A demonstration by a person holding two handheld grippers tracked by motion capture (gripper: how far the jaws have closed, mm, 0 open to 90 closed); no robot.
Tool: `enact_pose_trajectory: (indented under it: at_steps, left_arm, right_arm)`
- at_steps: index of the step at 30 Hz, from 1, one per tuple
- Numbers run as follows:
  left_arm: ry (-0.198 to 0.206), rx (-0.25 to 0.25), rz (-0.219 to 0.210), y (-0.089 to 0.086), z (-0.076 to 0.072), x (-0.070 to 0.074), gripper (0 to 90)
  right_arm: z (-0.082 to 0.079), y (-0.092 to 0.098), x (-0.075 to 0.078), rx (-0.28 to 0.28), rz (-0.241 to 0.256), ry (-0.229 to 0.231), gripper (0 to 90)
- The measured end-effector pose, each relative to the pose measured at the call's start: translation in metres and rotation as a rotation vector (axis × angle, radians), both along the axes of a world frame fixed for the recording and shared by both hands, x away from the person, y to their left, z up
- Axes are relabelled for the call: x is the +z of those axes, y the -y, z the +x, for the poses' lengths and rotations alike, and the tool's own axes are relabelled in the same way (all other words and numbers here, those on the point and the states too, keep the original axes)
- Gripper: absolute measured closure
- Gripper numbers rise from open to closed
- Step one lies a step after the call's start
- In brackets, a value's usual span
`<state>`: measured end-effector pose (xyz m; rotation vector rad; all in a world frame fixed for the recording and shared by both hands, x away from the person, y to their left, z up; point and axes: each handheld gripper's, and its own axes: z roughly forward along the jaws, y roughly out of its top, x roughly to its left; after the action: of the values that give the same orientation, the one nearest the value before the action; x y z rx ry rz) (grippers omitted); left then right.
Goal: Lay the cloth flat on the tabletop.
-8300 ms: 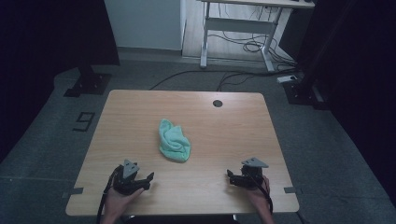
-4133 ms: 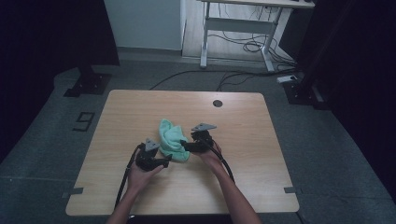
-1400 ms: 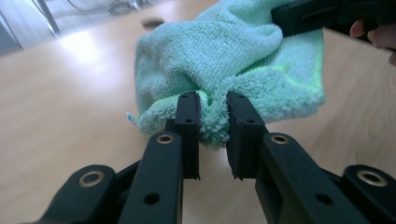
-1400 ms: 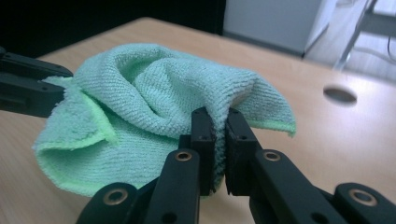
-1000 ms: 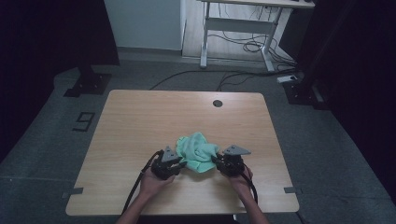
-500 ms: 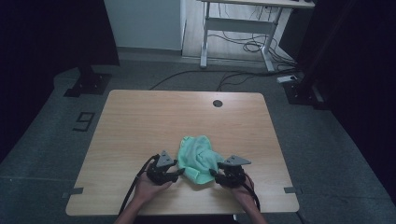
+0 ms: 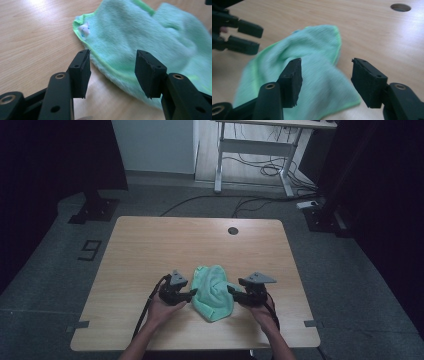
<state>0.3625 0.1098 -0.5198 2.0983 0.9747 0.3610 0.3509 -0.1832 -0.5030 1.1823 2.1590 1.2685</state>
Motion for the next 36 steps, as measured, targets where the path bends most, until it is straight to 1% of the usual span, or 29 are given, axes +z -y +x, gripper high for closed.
enact_pose_trajectory:
  at_steps: [2, 4, 8, 11, 15, 17, 19, 21, 23, 25, 28, 31, 34, 36]
  left_arm:
    - [-0.009, 0.007, 0.006, 0.002, 0.006, -0.003, 47.2]
    - [-0.022, 0.013, 0.002, 0.004, 0.011, -0.006, 47.4]
    - [-0.036, 0.021, 0.011, 0.008, 0.015, -0.011, 48.5]
    - [-0.050, 0.020, 0.009, 0.009, 0.016, -0.013, 49.9]
    - [-0.055, 0.010, 0.021, 0.012, 0.014, -0.017, 54.3]
    - [-0.057, 0.005, 0.031, 0.012, 0.014, -0.018, 58.9]
    - [-0.062, 0.014, 0.037, 0.013, 0.013, -0.019, 62.8]
    - [-0.068, 0.013, 0.047, 0.012, 0.013, -0.020, 67.1]
    - [-0.074, 0.016, 0.048, 0.012, 0.012, -0.021, 71.0]
    - [-0.075, 0.009, 0.045, 0.012, 0.011, -0.021, 74.0]
    - [-0.080, 0.005, 0.046, 0.011, 0.010, -0.021, 77.8]
    - [-0.083, 0.000, 0.056, 0.011, 0.006, -0.020, 79.4]
    - [-0.084, -0.011, 0.058, 0.010, 0.001, -0.020, 80.4]
    - [-0.083, -0.019, 0.061, 0.009, -0.002, -0.019, 81.0]
  right_arm:
    - [0.013, -0.003, -0.002, -0.005, -0.008, 0.002, 42.2]
    - [0.022, -0.006, -0.003, -0.001, -0.012, 0.008, 43.2]
    - [0.037, -0.013, -0.008, 0.017, -0.023, -0.009, 43.3]
    - [0.047, -0.019, -0.015, 0.016, -0.046, -0.028, 43.7]
    - [0.053, -0.022, -0.022, 0.019, -0.062, -0.048, 44.3]
    - [0.053, -0.024, -0.025, 0.025, -0.074, -0.056, 45.3]
    - [0.053, -0.025, -0.028, 0.030, -0.091, -0.069, 46.9]
    - [0.052, -0.025, -0.032, 0.026, -0.107, -0.072, 49.0]
    - [0.051, -0.024, -0.035, 0.019, -0.113, -0.083, 49.8]
    - [0.050, -0.022, -0.039, 0.017, -0.121, -0.094, 50.4]
    - [0.048, -0.022, -0.041, 0.010, -0.136, -0.101, 50.3]
    - [0.041, -0.024, -0.044, 0.014, -0.162, -0.085, 51.9]
    - [0.034, -0.023, -0.045, 0.011, -0.157, -0.083, 59.6]
    - [0.029, -0.023, -0.044, 0.019, -0.146, -0.093, 67.5]
